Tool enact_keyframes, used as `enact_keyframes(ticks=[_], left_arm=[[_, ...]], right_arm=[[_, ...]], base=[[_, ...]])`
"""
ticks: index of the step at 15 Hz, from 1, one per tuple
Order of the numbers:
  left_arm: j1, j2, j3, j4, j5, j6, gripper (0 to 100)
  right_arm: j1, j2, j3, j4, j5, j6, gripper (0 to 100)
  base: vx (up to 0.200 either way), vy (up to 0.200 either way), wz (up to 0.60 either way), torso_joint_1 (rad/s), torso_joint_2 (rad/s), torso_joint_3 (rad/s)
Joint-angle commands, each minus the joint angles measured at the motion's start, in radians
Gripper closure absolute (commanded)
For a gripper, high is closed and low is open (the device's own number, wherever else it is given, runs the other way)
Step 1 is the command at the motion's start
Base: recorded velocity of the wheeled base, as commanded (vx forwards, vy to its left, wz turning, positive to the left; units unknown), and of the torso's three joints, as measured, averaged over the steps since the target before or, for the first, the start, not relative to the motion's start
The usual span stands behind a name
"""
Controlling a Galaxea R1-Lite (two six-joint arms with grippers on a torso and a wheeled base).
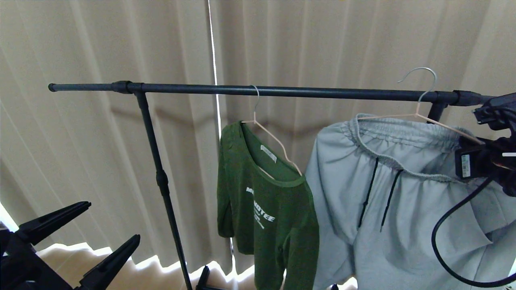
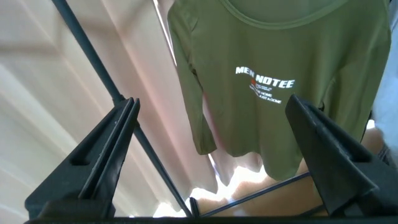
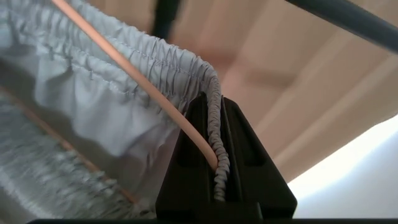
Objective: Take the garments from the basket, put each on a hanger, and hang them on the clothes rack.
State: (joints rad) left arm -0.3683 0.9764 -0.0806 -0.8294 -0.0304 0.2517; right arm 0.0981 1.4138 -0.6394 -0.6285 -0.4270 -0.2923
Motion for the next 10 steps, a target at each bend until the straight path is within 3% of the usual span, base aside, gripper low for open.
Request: enact_keyframes(ticks=[1,3,10], left_arm=[[0.002,-0.005,-0.002,-0.001,0.0,-0.002,0],[0.0,-0.005,-0.001,-0.001,0.0,-0.002,0],[-0.001,0.001,0.001,0.001,-0.002,-0.002,0]], right_arm=[[0.022,0.1,-0.059,0.001,-0.038,-0.002,100],[0.049,0.151,-0.066,0.001,-0.11,-0.011,100],[0.127,0.185,-0.063,0.0,-0.136,-0.021,100]], base=[[0.0,0.0,0.0,0.0,0.0,0.0],[0.0,0.0,0.0,0.0,0.0,0.0],[0.0,0.0,0.0,0.0,0.0,0.0]])
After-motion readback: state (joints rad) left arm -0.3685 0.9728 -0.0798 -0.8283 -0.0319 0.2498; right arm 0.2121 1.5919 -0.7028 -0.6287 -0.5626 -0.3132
